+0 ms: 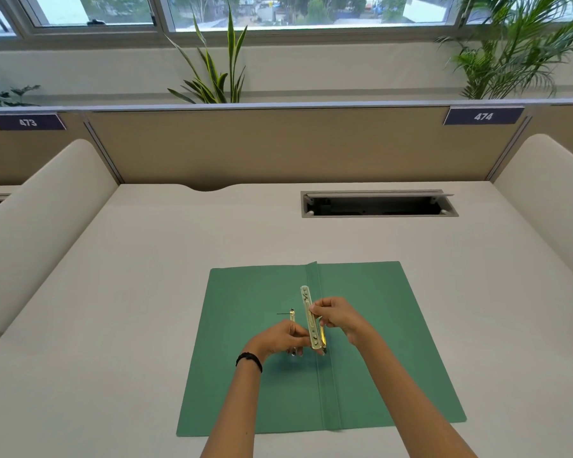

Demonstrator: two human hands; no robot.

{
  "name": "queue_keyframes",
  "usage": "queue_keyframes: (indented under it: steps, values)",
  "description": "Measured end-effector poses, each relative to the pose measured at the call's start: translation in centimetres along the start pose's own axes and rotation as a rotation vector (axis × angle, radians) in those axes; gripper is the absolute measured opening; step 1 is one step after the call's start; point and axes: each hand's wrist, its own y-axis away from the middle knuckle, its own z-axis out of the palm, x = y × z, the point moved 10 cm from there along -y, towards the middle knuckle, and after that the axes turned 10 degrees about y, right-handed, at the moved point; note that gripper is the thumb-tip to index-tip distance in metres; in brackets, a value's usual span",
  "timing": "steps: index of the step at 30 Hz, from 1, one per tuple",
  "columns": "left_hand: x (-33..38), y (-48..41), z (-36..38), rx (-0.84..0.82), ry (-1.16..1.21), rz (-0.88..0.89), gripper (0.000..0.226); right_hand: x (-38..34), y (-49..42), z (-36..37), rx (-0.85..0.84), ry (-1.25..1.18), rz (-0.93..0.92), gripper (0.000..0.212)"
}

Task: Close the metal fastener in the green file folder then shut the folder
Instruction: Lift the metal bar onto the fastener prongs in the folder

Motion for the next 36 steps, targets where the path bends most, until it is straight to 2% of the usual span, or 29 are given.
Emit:
queue_keyframes:
  steps: [13,19,23,29,32,36]
  values:
    - [0.0,-0.2,-0.1,0.020,0.007,-0.016,0.031,0.5,-0.2,0.1,-0.002,-0.006,-0.004,0.017]
    - [0.3,-0.3,0.1,-0.015,0.044,-0.020,0.032,1.0,-0.6,0.1,0.011,-0.011,0.010,0.019]
    - [0.0,-0.4,-0.5,-0.054,-0.022,-0.044,0.034,1.5,-0.9,0.0,0.045,0.015,0.003,0.021]
    - [-0.9,-0.5,-2.9,0.127,0.005,-0.084,0.016,2.4,-1.7,0.5,0.025,0.078,-0.013,0.024]
    - [-1.0,-0.6,-4.1,0.248,0.062,-0.064,0.018,2.7,-2.0,0.0,0.058,0.124,-0.011,0.023]
    - [-0.8,-1.5,-3.9,0.262,-0.016,-0.071,0.017,3.2,-2.5,-0.6,0.111,0.211,-0.001,0.024]
